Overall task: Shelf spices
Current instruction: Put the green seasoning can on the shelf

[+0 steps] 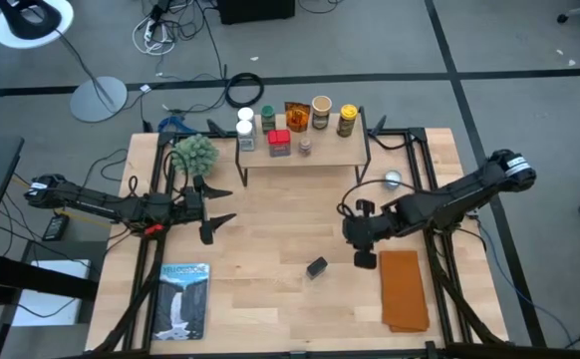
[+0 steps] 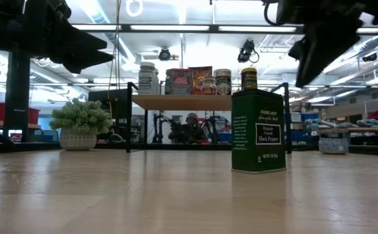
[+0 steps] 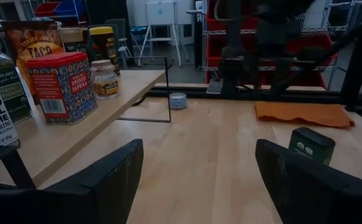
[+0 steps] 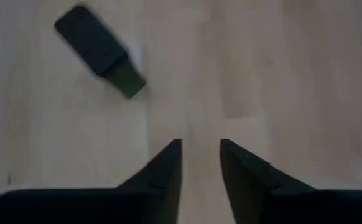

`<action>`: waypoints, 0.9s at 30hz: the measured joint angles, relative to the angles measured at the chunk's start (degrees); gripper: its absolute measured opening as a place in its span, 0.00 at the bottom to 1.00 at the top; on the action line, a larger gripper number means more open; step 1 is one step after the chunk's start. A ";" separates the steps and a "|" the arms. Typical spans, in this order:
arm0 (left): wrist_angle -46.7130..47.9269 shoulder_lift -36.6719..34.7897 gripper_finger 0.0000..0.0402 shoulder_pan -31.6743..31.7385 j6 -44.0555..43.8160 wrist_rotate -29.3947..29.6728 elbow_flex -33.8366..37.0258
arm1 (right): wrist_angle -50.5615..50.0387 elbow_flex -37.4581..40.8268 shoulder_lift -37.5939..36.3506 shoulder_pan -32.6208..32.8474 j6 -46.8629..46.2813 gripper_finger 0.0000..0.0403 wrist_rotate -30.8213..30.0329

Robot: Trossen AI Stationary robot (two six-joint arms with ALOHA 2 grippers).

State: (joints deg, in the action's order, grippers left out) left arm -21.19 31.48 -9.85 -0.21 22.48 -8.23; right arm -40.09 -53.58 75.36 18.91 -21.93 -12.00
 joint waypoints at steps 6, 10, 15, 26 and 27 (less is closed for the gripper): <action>0.02 0.00 0.79 0.01 0.00 0.00 0.00 | 0.72 0.00 4.99 1.88 3.68 0.48 0.28; -0.18 0.00 0.79 0.01 -0.02 0.00 0.00 | 4.01 0.00 8.83 2.06 8.64 0.61 2.73; -0.33 0.00 0.79 0.00 -0.07 0.02 0.00 | 12.51 0.00 14.17 2.04 15.21 0.67 4.41; -0.37 0.00 0.79 0.01 -0.42 0.02 0.00 | 22.38 0.00 17.48 -0.08 21.95 0.56 6.43; -0.35 0.00 0.79 -0.01 -0.44 0.02 0.00 | 23.27 0.00 17.47 -0.38 22.08 0.55 7.83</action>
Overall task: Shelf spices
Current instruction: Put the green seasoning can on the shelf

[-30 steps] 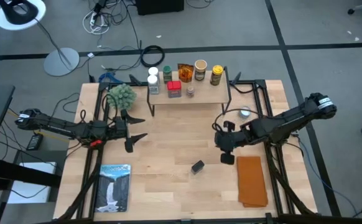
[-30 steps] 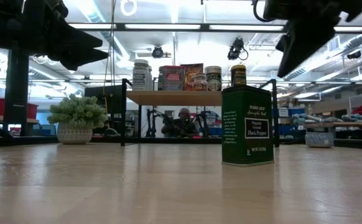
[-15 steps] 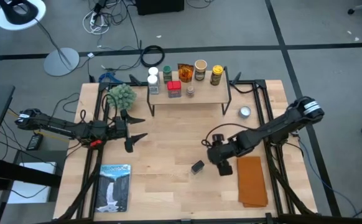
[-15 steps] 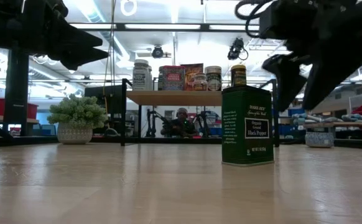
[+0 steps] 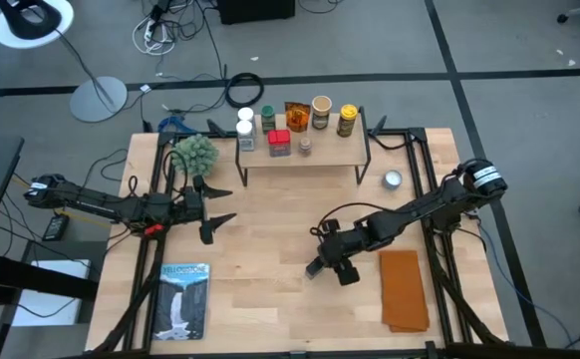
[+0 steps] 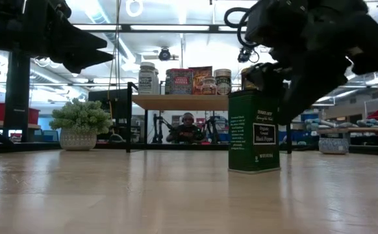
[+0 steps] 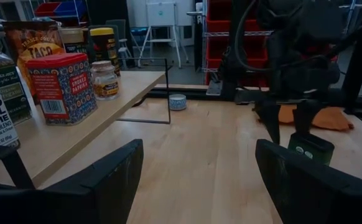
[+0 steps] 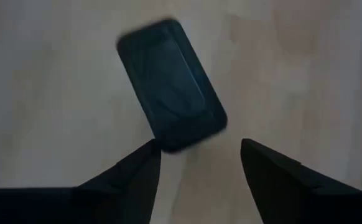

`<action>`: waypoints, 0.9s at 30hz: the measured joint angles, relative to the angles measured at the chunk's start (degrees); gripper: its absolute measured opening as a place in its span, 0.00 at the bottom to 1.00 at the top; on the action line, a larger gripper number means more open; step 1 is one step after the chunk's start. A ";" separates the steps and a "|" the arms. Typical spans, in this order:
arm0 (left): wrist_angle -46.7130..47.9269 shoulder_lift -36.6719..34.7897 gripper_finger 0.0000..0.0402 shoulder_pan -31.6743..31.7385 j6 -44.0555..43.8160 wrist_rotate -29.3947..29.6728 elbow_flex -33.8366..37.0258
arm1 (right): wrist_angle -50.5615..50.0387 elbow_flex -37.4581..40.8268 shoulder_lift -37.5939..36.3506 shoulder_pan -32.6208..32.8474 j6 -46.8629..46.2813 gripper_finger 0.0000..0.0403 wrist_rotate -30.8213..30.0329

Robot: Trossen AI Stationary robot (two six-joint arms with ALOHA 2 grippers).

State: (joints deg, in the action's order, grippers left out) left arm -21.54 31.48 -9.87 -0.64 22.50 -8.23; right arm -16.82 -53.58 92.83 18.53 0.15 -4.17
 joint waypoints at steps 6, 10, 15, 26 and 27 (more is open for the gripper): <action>-0.02 0.00 0.79 0.01 -0.02 -0.01 0.00 | 2.29 0.00 0.47 -0.70 0.96 0.51 3.00; -0.02 0.00 0.79 0.02 -0.02 0.00 0.00 | 4.79 0.00 0.47 -0.73 2.84 0.49 4.20; -0.01 0.01 0.79 0.02 -0.02 0.00 0.00 | 5.84 -0.02 0.44 -1.01 3.51 0.43 5.55; 0.00 0.00 0.79 0.00 -0.04 -0.02 0.00 | -7.22 -5.01 -3.44 -4.21 0.92 0.32 4.17; 0.05 0.02 0.79 0.02 -0.04 -0.02 0.00 | -8.54 -6.21 -4.95 -4.60 0.68 0.32 3.02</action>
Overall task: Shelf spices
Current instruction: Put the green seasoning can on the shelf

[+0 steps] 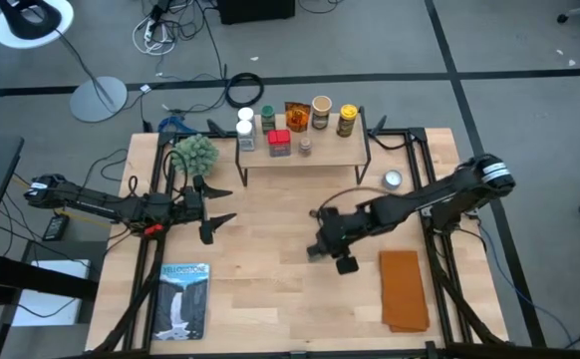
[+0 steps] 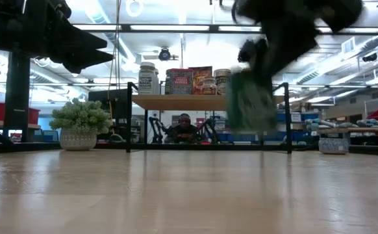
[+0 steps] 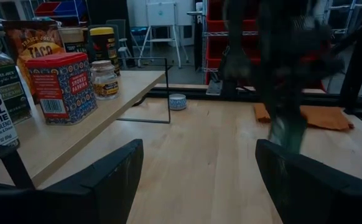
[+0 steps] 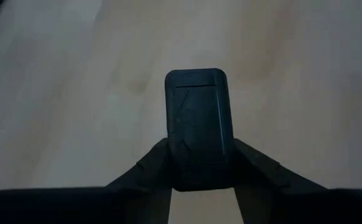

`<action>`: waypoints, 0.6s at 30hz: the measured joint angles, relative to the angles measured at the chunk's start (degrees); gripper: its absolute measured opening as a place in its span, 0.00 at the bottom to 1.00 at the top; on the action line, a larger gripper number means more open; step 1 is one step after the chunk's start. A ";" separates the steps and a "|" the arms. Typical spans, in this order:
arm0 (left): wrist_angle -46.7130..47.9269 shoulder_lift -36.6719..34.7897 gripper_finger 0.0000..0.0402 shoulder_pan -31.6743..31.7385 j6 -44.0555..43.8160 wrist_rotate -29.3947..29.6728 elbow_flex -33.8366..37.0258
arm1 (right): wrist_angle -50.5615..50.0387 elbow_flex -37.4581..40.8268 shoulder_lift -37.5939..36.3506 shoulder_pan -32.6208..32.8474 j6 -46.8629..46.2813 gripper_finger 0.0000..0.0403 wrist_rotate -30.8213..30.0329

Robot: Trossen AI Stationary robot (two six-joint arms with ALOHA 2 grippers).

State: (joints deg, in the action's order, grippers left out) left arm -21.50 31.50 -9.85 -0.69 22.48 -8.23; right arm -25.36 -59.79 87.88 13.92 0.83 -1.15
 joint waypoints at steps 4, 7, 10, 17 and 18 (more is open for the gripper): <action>-0.02 -0.02 0.79 -0.02 -0.02 0.00 0.00 | -5.58 -3.72 -7.82 -1.47 0.10 0.32 -6.09; -0.01 -0.02 0.79 0.00 -0.02 0.00 0.00 | -10.89 -5.75 -15.05 -2.56 -1.39 0.32 -12.15; -0.04 0.00 0.79 -0.01 -0.02 0.00 0.00 | -15.73 -6.98 -21.82 -4.75 -3.72 0.32 -17.70; -1.50 0.00 0.79 -0.01 0.26 0.00 0.00 | -17.76 -7.83 -28.45 -16.93 -2.87 0.32 -19.31; -1.55 -0.02 0.79 -0.02 0.26 0.02 0.00 | -17.76 -7.83 -28.22 -18.97 -1.82 0.32 -18.33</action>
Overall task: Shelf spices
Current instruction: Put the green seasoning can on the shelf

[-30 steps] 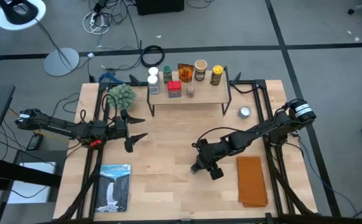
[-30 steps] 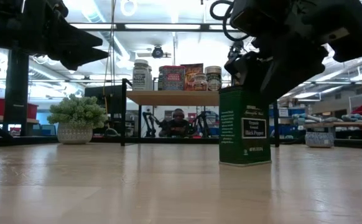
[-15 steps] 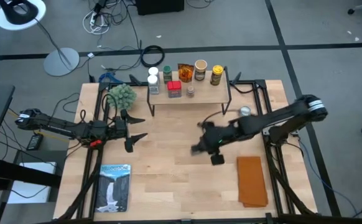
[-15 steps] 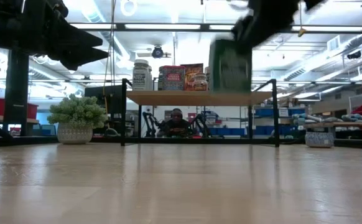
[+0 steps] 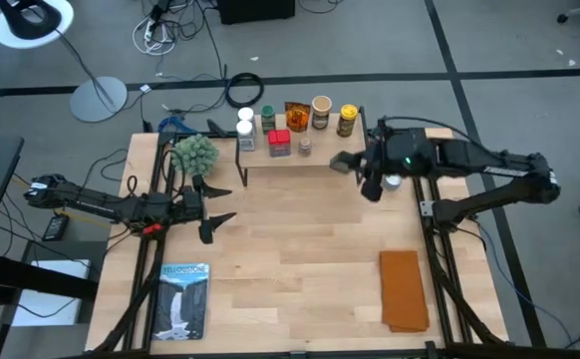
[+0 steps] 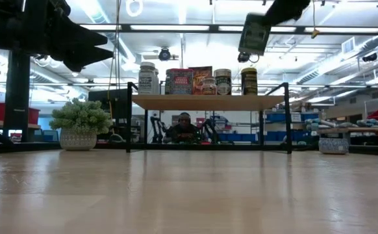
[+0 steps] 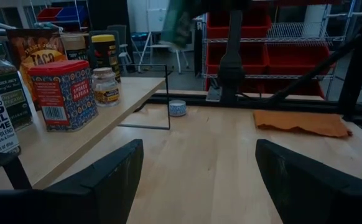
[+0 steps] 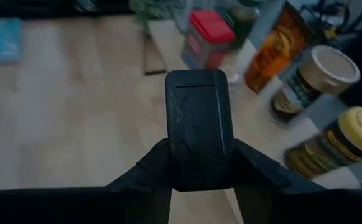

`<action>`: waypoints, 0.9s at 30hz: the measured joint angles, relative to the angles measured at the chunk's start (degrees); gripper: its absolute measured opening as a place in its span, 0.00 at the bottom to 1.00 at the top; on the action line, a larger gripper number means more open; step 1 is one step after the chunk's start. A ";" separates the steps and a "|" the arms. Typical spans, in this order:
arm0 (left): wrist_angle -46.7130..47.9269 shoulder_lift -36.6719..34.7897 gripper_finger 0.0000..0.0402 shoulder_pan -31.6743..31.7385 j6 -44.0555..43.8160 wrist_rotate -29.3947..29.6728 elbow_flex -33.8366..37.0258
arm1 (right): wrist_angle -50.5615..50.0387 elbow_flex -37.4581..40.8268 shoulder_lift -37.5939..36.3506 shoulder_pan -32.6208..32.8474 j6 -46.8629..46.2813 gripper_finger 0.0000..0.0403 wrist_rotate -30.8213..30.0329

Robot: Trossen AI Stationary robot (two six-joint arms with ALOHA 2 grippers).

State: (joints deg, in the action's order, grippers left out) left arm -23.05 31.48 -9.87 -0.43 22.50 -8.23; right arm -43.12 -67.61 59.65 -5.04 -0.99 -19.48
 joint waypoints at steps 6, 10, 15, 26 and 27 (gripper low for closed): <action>0.14 0.01 0.79 0.00 0.04 -0.02 0.00 | 0.87 0.02 5.22 -10.39 5.40 0.32 6.26; 0.20 0.00 0.79 0.00 0.07 -0.02 0.00 | 2.11 0.04 8.41 -14.94 6.68 0.32 6.56; 0.31 0.00 0.79 0.00 0.11 -0.02 0.00 | 4.17 0.04 11.36 -18.61 6.71 0.32 10.26; 0.21 0.00 0.79 0.01 0.18 -0.01 0.00 | 4.05 0.07 13.38 -21.31 7.12 0.32 12.28; 0.22 0.00 0.79 0.01 0.19 -0.02 0.00 | 4.05 0.07 13.38 -21.31 7.10 0.33 12.26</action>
State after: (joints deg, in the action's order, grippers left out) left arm -22.83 31.48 -9.86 -0.24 22.48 -8.23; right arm -39.07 -67.55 73.03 -26.35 6.11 -7.22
